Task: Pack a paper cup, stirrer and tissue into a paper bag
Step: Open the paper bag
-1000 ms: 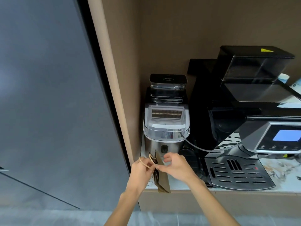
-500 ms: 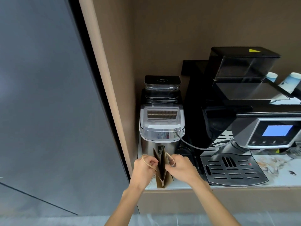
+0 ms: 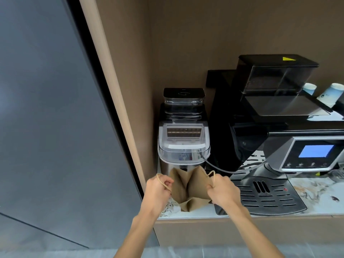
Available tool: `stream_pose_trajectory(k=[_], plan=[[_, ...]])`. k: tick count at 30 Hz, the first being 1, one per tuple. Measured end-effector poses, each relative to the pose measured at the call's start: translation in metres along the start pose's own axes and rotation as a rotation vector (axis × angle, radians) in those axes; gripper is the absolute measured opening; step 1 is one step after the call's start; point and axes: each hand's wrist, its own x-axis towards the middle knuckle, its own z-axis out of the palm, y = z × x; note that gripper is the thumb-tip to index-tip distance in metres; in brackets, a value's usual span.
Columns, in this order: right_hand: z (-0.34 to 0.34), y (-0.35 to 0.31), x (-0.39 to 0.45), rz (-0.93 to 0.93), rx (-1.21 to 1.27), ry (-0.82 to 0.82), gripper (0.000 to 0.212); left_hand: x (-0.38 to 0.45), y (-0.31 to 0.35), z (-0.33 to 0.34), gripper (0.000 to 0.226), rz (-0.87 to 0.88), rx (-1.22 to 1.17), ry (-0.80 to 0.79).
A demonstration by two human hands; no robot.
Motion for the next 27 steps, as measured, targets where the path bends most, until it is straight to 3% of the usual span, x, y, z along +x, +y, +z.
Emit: stream_pose_trajectory(k=[8, 11, 14, 18, 22, 24, 27], plan=[[-0.018, 0.014, 0.004, 0.003, 0.137, -0.044, 0.033, 0.005, -0.005, -0.014, 0.034, 0.004, 0.059, 0.011], [-0.014, 0.014, 0.001, 0.02, 0.158, -0.049, 0.029, 0.003, -0.005, -0.017, 0.036, -0.012, 0.05, 0.015], [-0.015, 0.012, 0.0, -0.012, 0.254, 0.046, 0.023, 0.002, -0.002, -0.016, 0.031, 0.0, 0.059, 0.077], [-0.019, 0.014, 0.0, -0.292, 0.414, 0.237, 0.068, -0.002, 0.001, -0.016, 0.027, 0.024, 0.088, 0.104], [-0.02, 0.012, 0.002, -0.561, 0.138, 0.532, 0.1, 0.001, 0.007, -0.013, 0.028, 0.039, 0.075, 0.074], [-0.026, 0.008, 0.005, -0.73, -0.078, 0.685, 0.087, 0.002, 0.011, -0.013, 0.03, 0.045, 0.06, 0.082], [-0.03, -0.001, -0.001, -0.996, -0.409, 0.777, 0.051, 0.004, 0.016, -0.015, 0.033, 0.067, 0.048, 0.076]])
